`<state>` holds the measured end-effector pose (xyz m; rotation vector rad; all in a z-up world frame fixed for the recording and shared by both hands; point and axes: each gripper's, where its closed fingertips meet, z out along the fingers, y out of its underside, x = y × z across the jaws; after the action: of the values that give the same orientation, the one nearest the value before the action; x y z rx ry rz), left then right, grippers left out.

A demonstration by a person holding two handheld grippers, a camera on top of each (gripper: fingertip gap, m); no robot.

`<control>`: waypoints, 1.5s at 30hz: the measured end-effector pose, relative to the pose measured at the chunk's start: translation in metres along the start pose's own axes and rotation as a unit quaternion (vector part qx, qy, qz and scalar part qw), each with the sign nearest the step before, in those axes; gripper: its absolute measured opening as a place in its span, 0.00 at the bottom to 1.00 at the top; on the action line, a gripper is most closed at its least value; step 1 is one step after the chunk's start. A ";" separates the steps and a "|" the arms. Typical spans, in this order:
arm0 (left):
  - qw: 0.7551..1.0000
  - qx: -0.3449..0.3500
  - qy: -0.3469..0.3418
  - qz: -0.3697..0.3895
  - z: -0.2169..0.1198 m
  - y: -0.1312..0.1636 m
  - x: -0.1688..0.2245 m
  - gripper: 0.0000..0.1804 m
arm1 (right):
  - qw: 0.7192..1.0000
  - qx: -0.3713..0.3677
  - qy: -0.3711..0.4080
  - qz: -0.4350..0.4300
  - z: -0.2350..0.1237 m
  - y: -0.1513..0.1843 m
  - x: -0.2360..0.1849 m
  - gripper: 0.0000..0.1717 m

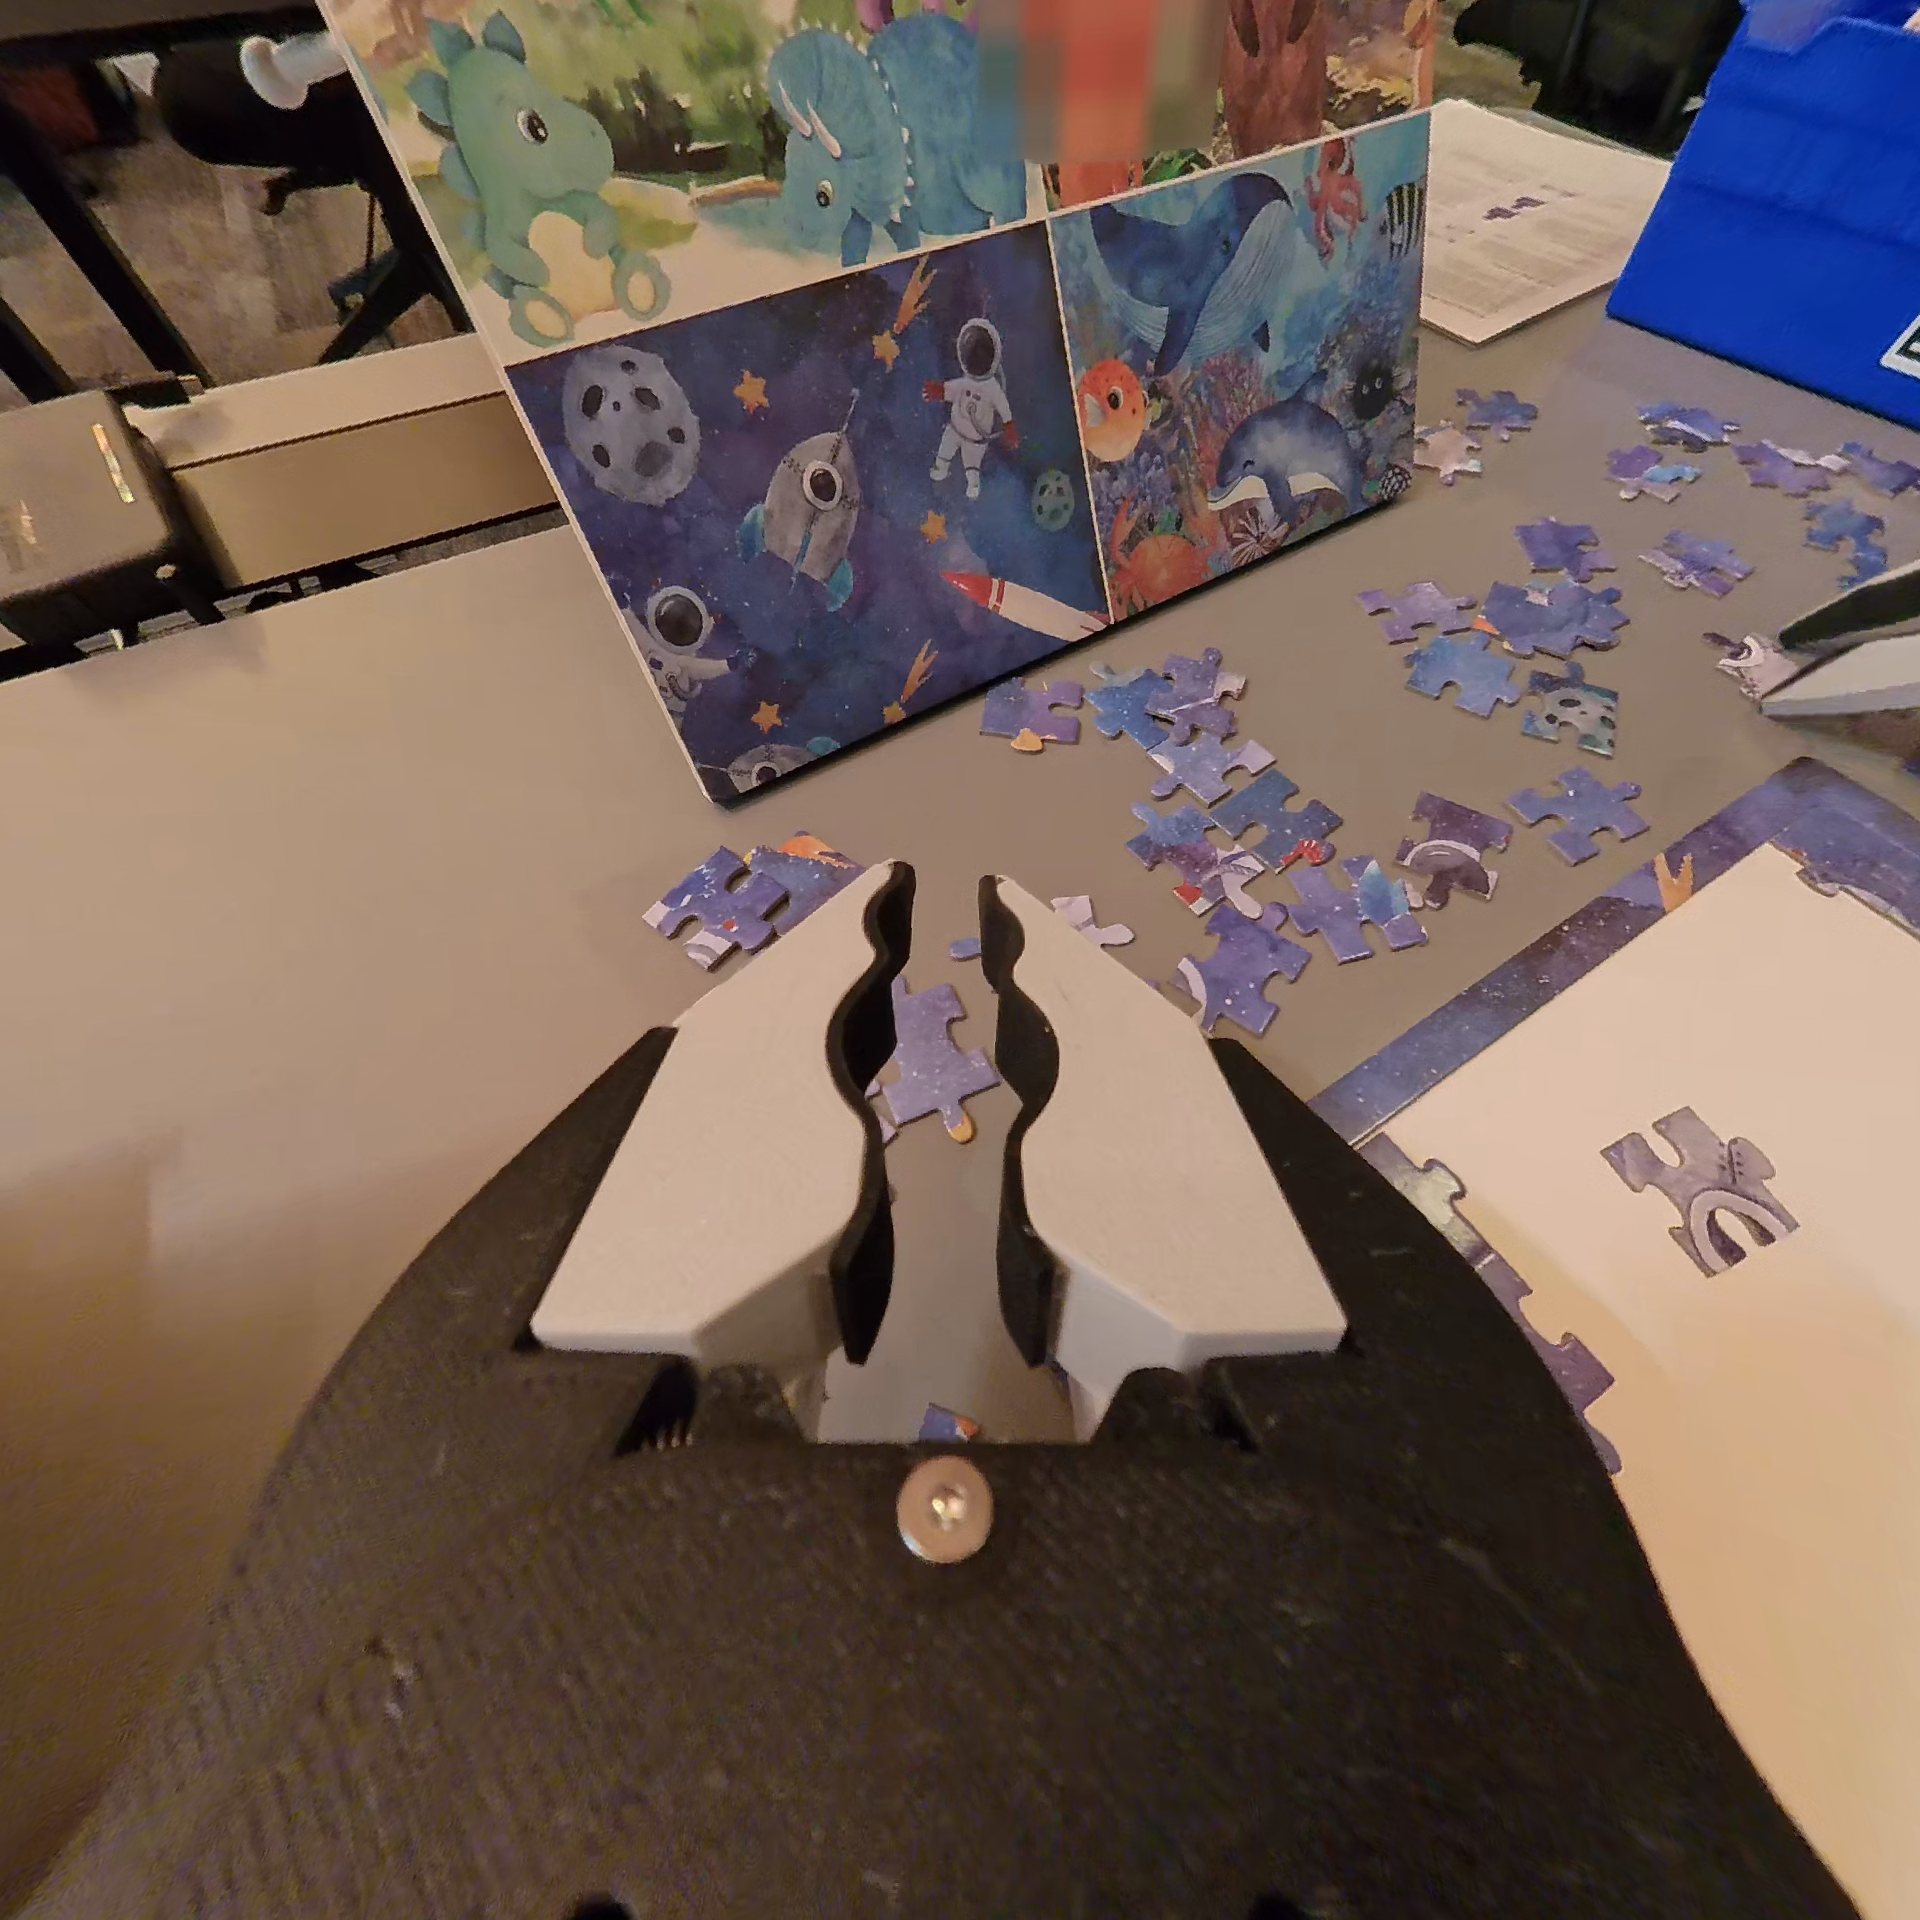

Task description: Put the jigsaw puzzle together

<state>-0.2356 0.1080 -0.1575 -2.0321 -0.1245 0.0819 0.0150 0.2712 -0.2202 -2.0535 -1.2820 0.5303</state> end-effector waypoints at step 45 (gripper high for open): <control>1.000 0.008 0.006 -0.004 -0.003 -0.003 0.001 0.06 | 0.995 0.010 -0.009 -0.096 -0.006 -0.016 0.018 0.32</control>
<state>-0.2341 0.1073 -0.1536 -2.0163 -0.1253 0.0661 0.0169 0.2906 -0.2048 -1.8877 -1.4611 0.4724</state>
